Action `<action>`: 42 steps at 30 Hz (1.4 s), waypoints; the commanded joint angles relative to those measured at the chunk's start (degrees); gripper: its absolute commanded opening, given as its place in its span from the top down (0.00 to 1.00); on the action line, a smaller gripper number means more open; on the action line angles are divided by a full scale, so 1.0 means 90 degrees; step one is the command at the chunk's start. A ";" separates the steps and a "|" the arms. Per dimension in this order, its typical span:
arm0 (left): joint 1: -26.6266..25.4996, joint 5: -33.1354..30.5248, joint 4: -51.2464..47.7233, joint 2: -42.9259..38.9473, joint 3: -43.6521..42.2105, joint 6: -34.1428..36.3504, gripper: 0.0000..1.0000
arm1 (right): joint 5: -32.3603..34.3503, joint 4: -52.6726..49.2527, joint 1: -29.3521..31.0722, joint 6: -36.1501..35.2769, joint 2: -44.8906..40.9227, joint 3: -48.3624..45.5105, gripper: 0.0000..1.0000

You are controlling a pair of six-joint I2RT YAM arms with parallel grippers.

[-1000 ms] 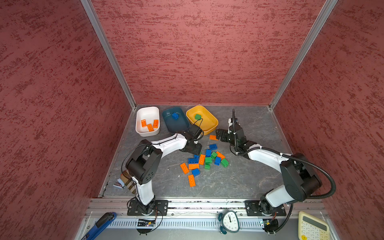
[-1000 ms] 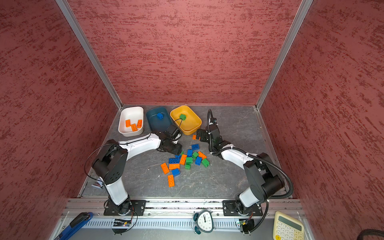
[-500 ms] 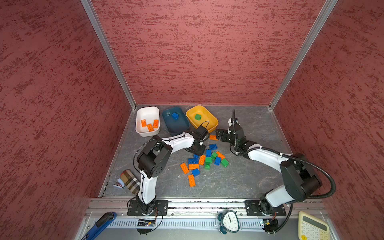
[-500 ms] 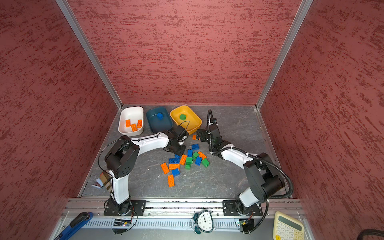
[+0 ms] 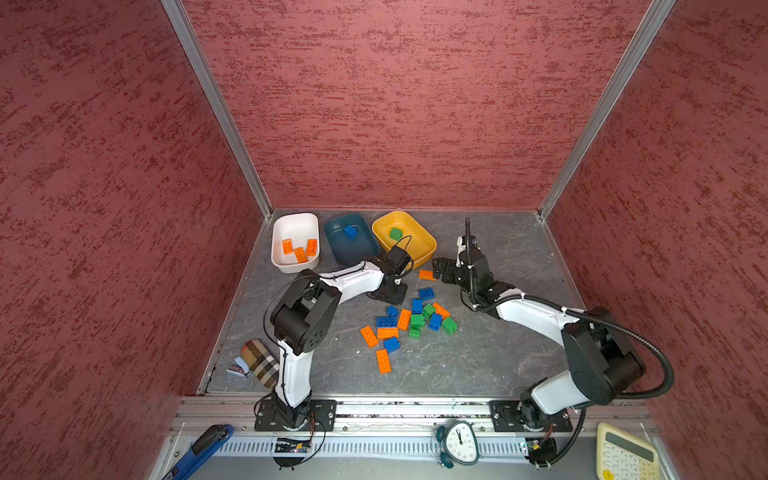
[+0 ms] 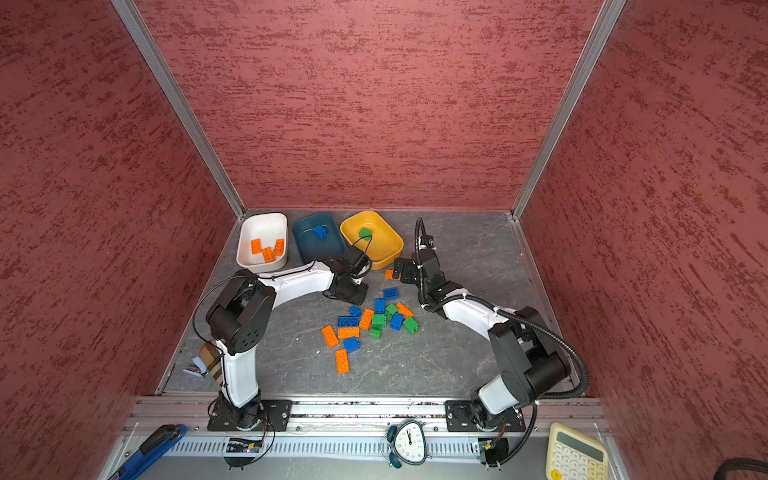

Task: Sort the legos into containers by color
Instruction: 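Carry green brick into yellow bin and open left gripper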

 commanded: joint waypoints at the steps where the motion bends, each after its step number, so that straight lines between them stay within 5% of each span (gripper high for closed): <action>1: 0.0213 -0.0010 0.0450 -0.0454 0.0315 -0.0300 0.78 | -0.0114 0.0164 0.0035 -0.0153 -0.0187 -0.0107 0.01; 6: 0.0569 0.0229 0.0937 -0.0281 0.0906 -0.0441 0.78 | -0.0145 0.0193 0.0035 -0.0135 -0.0137 -0.0078 0.01; 20: 0.0797 0.0219 0.0359 0.2093 0.4489 -0.0538 0.77 | -0.0165 0.0163 0.0035 -0.0027 -0.0237 -0.0133 0.01; 27: 0.0777 -0.0453 -0.0643 0.3055 0.6239 -0.1031 0.58 | -0.0235 0.0156 0.0035 -0.0025 -0.0245 -0.0154 0.01; 36: 0.0683 -0.0320 -0.0359 0.2311 0.5480 -0.0731 0.18 | -0.0368 0.0115 0.0035 -0.0129 -0.0174 -0.0109 0.01; 42: 0.0664 -0.0066 0.0069 0.1427 0.4427 -0.0440 0.08 | -0.0455 0.0125 0.0035 -0.0144 -0.0127 -0.0073 0.01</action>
